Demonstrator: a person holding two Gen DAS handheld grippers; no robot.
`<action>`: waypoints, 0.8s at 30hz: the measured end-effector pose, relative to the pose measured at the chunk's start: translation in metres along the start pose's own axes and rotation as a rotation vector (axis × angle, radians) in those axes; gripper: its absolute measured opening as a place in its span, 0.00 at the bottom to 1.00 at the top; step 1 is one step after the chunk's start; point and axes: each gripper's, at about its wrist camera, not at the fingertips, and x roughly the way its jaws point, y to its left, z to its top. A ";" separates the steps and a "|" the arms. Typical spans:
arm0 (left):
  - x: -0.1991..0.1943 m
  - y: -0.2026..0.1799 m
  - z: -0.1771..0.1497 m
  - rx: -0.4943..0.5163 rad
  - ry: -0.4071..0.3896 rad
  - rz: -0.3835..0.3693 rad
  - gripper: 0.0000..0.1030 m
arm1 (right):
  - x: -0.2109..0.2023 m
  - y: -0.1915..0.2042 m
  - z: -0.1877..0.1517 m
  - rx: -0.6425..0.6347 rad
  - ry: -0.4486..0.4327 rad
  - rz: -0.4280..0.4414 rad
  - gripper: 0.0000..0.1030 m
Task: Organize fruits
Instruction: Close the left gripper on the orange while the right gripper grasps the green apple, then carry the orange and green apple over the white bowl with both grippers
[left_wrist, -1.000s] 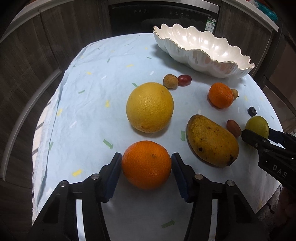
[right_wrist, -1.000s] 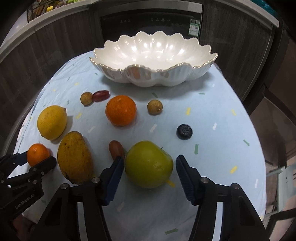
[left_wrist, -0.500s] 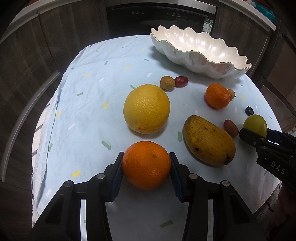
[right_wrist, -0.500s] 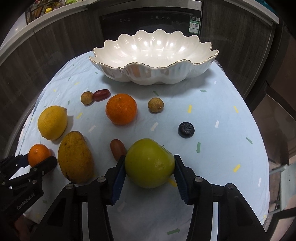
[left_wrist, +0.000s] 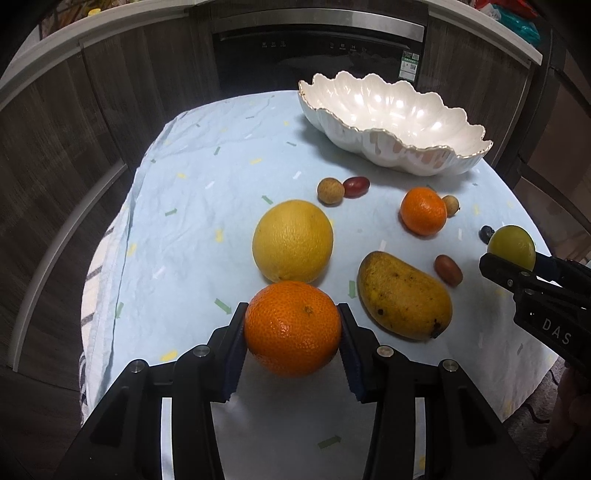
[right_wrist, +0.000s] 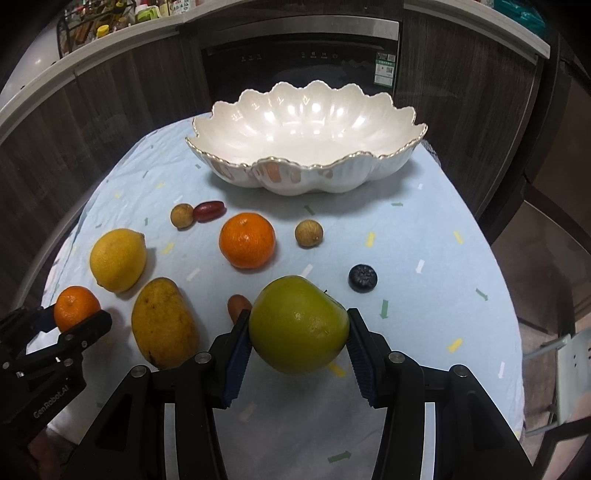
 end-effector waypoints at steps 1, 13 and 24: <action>-0.001 0.000 0.001 0.001 -0.004 0.002 0.44 | -0.001 0.000 0.001 0.001 -0.004 -0.001 0.49; -0.016 -0.003 0.025 0.015 -0.037 0.010 0.43 | -0.015 -0.002 0.017 0.010 -0.041 0.005 0.49; -0.026 -0.017 0.056 0.043 -0.080 -0.011 0.43 | -0.023 -0.012 0.038 0.030 -0.074 0.003 0.49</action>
